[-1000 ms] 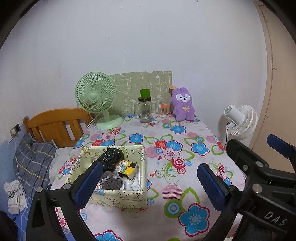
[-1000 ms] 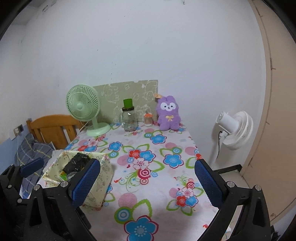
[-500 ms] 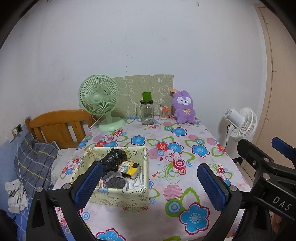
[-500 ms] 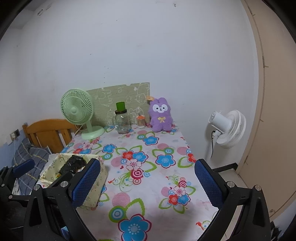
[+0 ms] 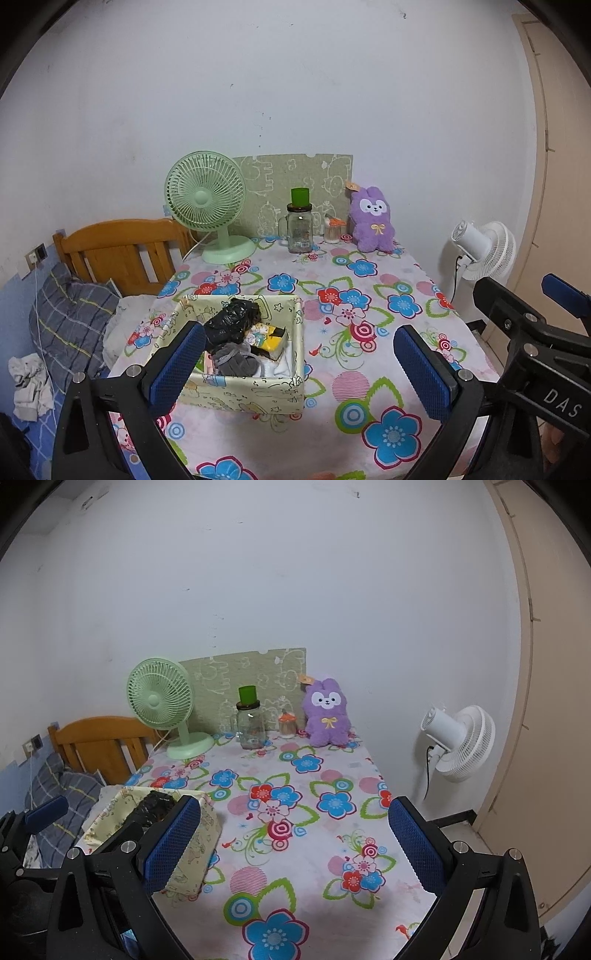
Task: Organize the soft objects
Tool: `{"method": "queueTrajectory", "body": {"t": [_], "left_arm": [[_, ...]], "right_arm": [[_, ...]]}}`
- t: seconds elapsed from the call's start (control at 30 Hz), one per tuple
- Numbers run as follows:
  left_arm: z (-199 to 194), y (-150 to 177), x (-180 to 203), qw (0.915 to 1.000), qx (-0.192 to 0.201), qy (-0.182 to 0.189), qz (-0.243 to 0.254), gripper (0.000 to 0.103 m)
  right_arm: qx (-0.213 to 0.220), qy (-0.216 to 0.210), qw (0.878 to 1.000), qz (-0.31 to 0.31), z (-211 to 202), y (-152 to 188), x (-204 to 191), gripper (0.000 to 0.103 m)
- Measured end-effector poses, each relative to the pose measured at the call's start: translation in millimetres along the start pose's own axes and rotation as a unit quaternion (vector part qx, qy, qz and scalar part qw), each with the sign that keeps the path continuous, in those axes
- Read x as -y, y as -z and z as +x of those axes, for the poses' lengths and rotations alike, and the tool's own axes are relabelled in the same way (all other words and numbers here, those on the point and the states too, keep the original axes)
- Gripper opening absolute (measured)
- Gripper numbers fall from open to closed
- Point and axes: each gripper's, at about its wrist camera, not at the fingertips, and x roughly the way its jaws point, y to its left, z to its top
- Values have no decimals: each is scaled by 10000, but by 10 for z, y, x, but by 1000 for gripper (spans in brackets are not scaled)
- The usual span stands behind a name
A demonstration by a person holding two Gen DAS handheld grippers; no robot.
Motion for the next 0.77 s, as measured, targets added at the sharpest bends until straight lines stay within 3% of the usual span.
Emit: {"method": "queueTrajectory", "body": {"t": [0.77], "left_arm": [[-29, 2, -72, 10000, 11, 13, -81, 103]], "right_arm": [[19, 6, 10000, -27, -12, -28, -37, 103]]}}
